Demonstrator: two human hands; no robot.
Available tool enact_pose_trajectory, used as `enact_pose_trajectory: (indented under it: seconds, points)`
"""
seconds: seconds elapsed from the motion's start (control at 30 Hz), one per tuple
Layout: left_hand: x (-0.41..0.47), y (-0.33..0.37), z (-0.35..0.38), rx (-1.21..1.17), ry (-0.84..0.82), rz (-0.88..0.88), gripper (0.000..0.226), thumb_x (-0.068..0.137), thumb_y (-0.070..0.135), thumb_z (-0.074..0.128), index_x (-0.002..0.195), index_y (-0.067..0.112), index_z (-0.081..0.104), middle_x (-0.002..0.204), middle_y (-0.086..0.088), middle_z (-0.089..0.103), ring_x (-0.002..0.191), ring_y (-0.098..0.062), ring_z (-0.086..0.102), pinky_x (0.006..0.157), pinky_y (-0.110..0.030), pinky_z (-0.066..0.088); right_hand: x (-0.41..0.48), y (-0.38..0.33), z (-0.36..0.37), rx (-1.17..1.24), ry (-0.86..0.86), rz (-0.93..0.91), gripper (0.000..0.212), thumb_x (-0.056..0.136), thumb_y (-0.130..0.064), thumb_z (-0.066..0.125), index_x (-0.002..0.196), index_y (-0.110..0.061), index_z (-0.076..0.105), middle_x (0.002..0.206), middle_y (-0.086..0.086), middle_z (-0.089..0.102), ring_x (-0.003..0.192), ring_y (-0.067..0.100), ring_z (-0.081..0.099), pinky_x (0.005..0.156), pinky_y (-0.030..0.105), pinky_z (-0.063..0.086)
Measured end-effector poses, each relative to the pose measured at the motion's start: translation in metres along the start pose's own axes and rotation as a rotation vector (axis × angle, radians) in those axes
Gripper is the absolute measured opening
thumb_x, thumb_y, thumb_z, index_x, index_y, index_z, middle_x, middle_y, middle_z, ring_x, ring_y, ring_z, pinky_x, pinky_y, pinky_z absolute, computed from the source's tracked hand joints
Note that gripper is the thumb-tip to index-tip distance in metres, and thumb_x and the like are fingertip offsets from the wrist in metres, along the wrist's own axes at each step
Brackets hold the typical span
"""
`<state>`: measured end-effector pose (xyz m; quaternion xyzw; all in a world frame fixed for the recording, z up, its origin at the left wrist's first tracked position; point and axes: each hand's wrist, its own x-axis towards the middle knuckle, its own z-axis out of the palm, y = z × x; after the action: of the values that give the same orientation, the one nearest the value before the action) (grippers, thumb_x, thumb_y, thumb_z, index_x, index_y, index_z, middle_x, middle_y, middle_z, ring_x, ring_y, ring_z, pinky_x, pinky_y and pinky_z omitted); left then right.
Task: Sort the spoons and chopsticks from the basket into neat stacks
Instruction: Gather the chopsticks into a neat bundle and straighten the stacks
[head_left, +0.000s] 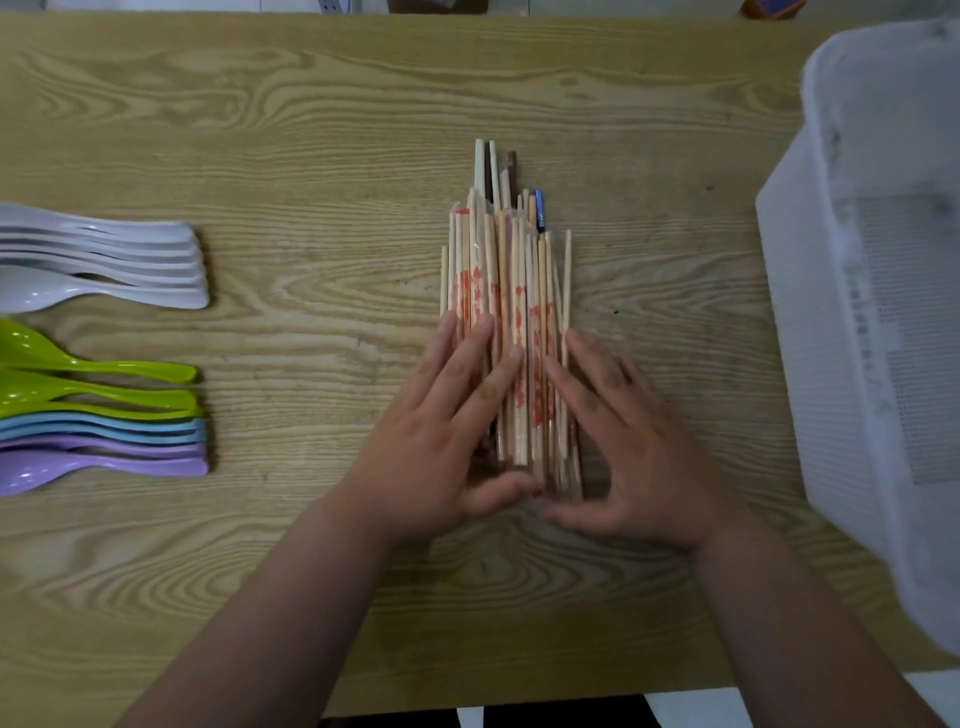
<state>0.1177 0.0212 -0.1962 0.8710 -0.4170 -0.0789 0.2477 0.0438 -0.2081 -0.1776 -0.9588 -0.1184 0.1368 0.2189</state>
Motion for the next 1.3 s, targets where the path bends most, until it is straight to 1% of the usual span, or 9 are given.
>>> enact_pose_trajectory:
  seconds: [0.07,0.13,0.4,0.57,0.7,0.9,1.03,1.17,1.3]
  points:
    - [-0.005,-0.002,0.002,0.044,-0.059,0.029,0.109,0.081,0.078,0.057,0.156,0.006,0.026,0.164,-0.023,0.011,0.153,-0.043,0.004,0.118,-0.062,0.024,-0.007,0.005,0.002,-0.103,-0.113,-0.025,0.126,0.069,-0.094,0.046,0.161,-0.025,-0.006,0.168,-0.001,-0.016,0.155,0.018,-0.013,0.125,0.043,-0.002]
    - [-0.004,-0.003,0.002,0.091,-0.089,0.04,0.117,0.074,0.083,0.06,0.158,0.009,0.024,0.165,-0.023,0.01,0.153,-0.041,0.005,0.118,-0.061,0.026,-0.008,0.012,0.006,-0.162,-0.127,-0.039,0.13,0.067,-0.096,0.044,0.161,-0.021,-0.006,0.169,0.001,-0.013,0.155,0.017,-0.011,0.124,0.039,-0.004]
    - [0.004,-0.006,0.006,0.104,-0.005,0.016,0.103,0.081,0.076,0.061,0.155,0.009,0.034,0.163,-0.022,0.019,0.153,-0.037,0.014,0.117,-0.056,0.032,0.005,0.023,0.01,-0.083,0.124,-0.09,0.108,0.077,-0.079,0.054,0.156,-0.009,0.031,0.165,0.011,0.025,0.152,0.023,0.024,0.122,0.05,0.025]
    - [-0.002,-0.01,-0.004,0.088,-0.073,0.052,0.121,0.072,0.08,0.066,0.158,0.007,0.022,0.165,-0.022,0.009,0.154,-0.039,0.005,0.119,-0.058,0.026,0.005,0.015,0.01,-0.1,0.014,-0.034,0.115,0.073,-0.09,0.047,0.161,-0.03,0.004,0.169,0.006,0.002,0.156,0.023,0.0,0.125,0.047,0.009]
    - [-0.015,-0.02,-0.011,0.097,-0.095,0.034,0.127,0.067,0.079,0.071,0.159,0.009,0.019,0.166,-0.02,0.007,0.154,-0.036,0.008,0.119,-0.056,0.028,0.006,0.011,0.011,-0.107,0.054,-0.01,0.112,0.074,-0.085,0.053,0.161,-0.03,0.009,0.169,0.008,0.007,0.156,0.022,0.004,0.126,0.045,0.008]
    - [-0.017,-0.038,-0.013,0.049,-0.05,0.033,0.105,0.079,0.071,0.064,0.155,0.006,0.031,0.165,-0.017,0.019,0.152,-0.029,0.023,0.119,-0.046,0.032,0.007,0.014,0.015,-0.102,0.095,-0.02,0.106,0.077,-0.082,0.052,0.161,-0.026,0.017,0.168,0.009,0.014,0.156,0.024,0.01,0.126,0.045,0.011]
    - [-0.005,-0.038,-0.011,-0.024,-0.005,0.003,0.101,0.079,0.055,0.074,0.154,0.002,0.033,0.165,-0.015,0.021,0.152,-0.027,0.024,0.112,-0.053,0.041,0.012,0.015,0.016,-0.095,0.131,-0.034,0.106,0.077,-0.078,0.056,0.159,-0.022,0.022,0.166,0.012,0.019,0.154,0.026,0.017,0.125,0.048,0.016]
    - [0.002,-0.028,-0.011,-0.027,-0.071,0.052,0.107,0.078,0.061,0.072,0.156,0.002,0.027,0.165,-0.019,0.014,0.154,-0.034,0.009,0.118,-0.058,0.029,0.015,0.015,0.015,-0.08,0.14,-0.013,0.108,0.076,-0.082,0.053,0.16,-0.022,0.021,0.166,0.01,0.018,0.154,0.023,0.015,0.125,0.046,0.014]
    - [-0.005,-0.027,-0.018,-0.02,-0.142,0.055,0.118,0.069,0.058,0.08,0.159,0.011,0.02,0.168,-0.012,0.004,0.156,-0.028,-0.001,0.121,-0.048,0.018,0.014,0.015,0.016,-0.074,0.131,-0.018,0.111,0.075,-0.085,0.052,0.16,-0.024,0.016,0.167,0.008,0.015,0.155,0.022,0.013,0.125,0.046,0.013]
